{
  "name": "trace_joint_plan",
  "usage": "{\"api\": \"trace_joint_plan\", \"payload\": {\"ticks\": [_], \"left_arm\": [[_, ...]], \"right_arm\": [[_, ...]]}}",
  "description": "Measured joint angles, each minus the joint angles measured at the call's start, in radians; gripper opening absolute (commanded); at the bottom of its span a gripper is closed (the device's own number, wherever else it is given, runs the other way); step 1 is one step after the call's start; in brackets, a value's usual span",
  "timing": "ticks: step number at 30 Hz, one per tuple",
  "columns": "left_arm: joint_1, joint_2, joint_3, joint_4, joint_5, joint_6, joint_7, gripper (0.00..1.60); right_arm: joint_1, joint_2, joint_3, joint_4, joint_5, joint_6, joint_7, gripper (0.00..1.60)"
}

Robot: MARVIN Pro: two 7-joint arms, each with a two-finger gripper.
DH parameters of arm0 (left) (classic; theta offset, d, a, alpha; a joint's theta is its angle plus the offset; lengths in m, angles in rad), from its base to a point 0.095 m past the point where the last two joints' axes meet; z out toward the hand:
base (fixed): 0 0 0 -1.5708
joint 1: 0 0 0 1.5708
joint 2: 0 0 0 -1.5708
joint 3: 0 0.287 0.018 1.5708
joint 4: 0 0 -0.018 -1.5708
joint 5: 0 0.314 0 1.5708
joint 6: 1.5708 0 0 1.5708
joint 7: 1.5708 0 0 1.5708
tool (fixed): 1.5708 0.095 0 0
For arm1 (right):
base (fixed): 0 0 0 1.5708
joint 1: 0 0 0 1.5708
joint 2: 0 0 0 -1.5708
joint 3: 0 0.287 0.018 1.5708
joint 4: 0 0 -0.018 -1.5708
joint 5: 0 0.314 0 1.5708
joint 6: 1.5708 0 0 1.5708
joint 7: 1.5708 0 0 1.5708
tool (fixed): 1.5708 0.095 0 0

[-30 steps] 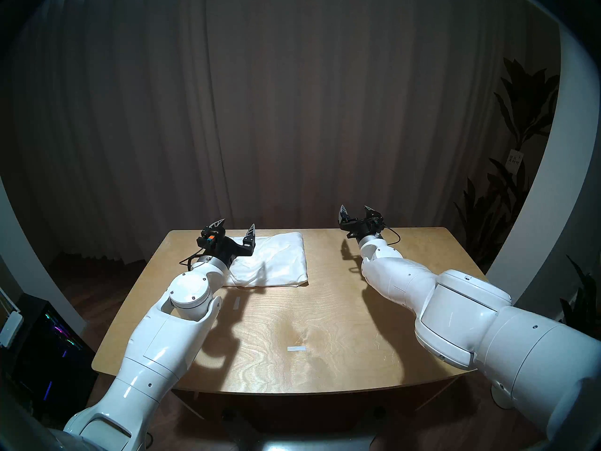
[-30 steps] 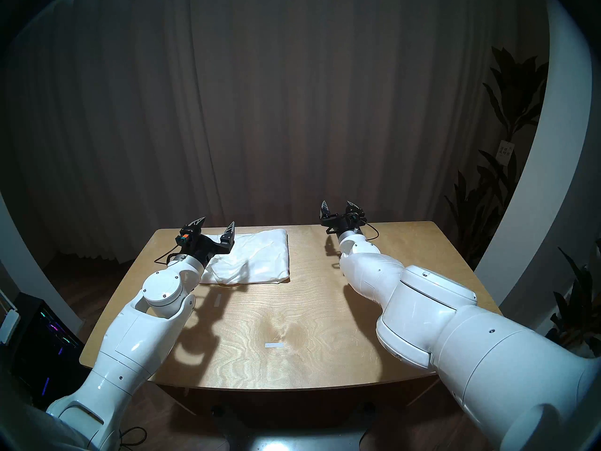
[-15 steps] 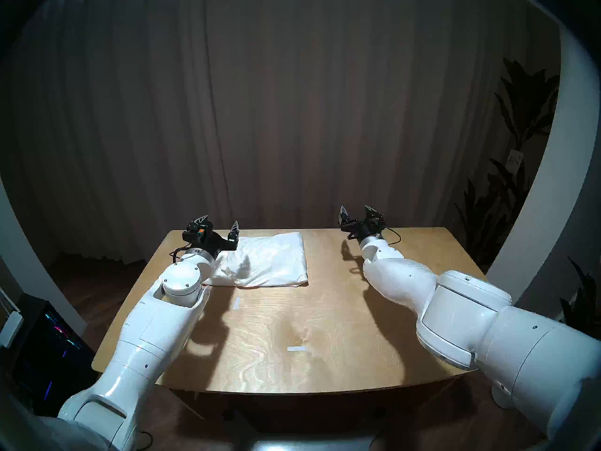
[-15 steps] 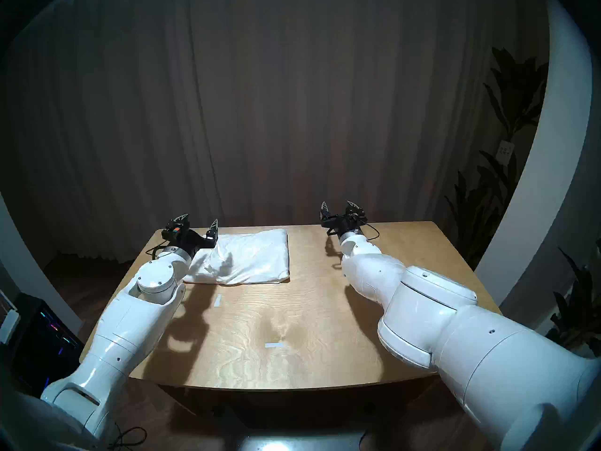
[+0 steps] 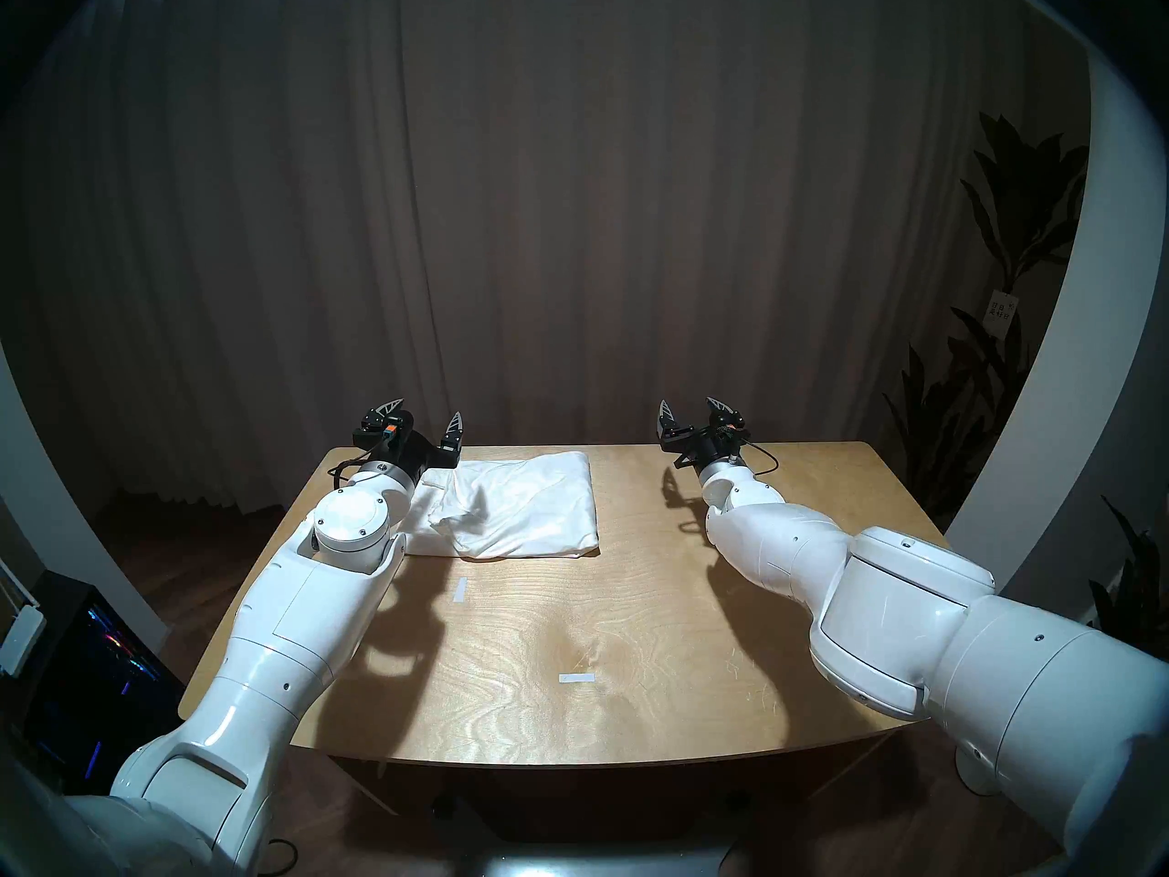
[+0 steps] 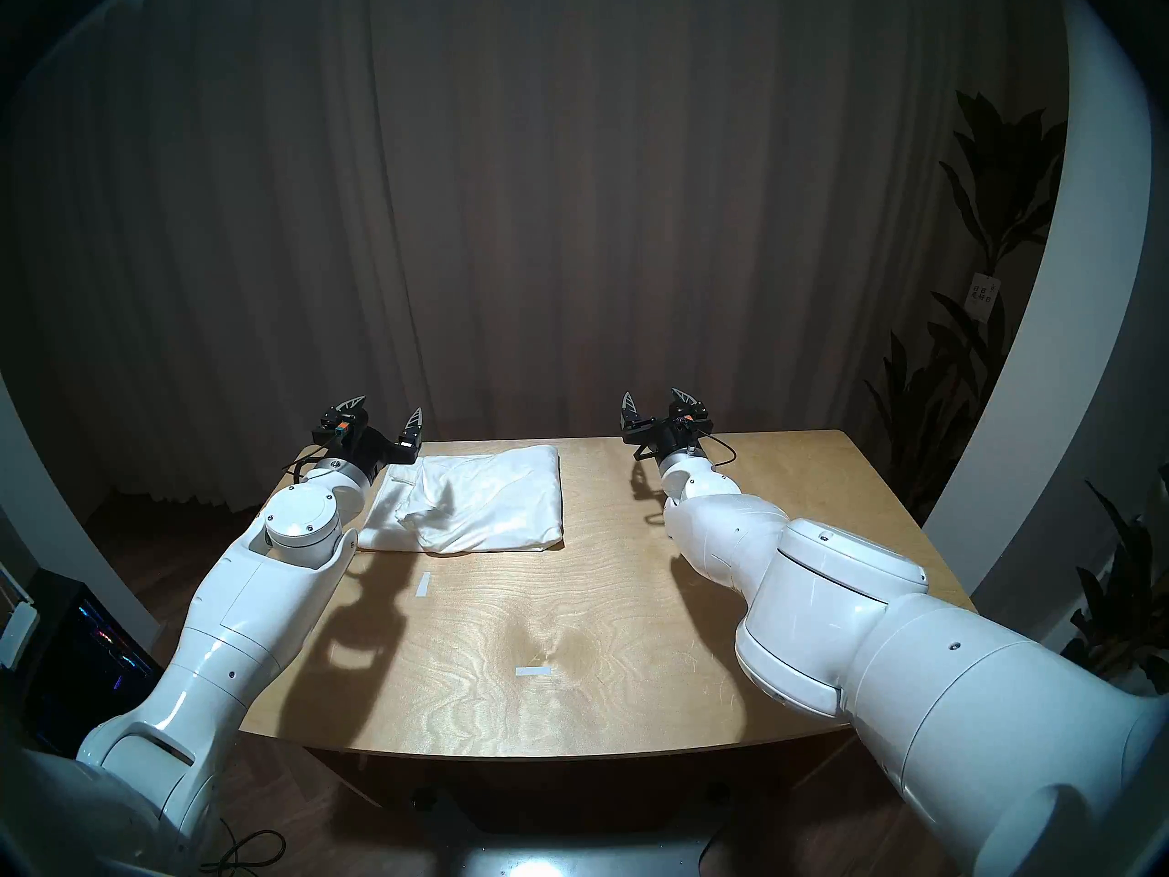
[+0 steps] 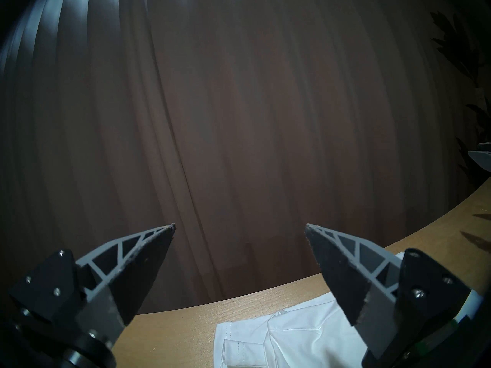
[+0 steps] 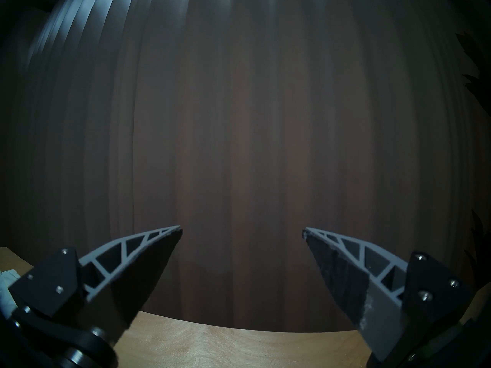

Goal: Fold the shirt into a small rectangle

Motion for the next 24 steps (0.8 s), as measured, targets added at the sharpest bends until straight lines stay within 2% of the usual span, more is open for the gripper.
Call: {"api": "trace_joint_plan", "payload": {"ticks": [9,24], "left_arm": [[0.003,0.01,-0.004,0.055,0.001,0.0,-0.025,1.6],[0.002,0.023,-0.01,0.078,0.003,-0.004,-0.064,1.6]], "right_arm": [[0.002,0.0,-0.009,0.001,-0.015,-0.011,-0.024,1.6],[0.002,-0.006,-0.029,0.0,-0.044,-0.038,-0.053,1.6]]}}
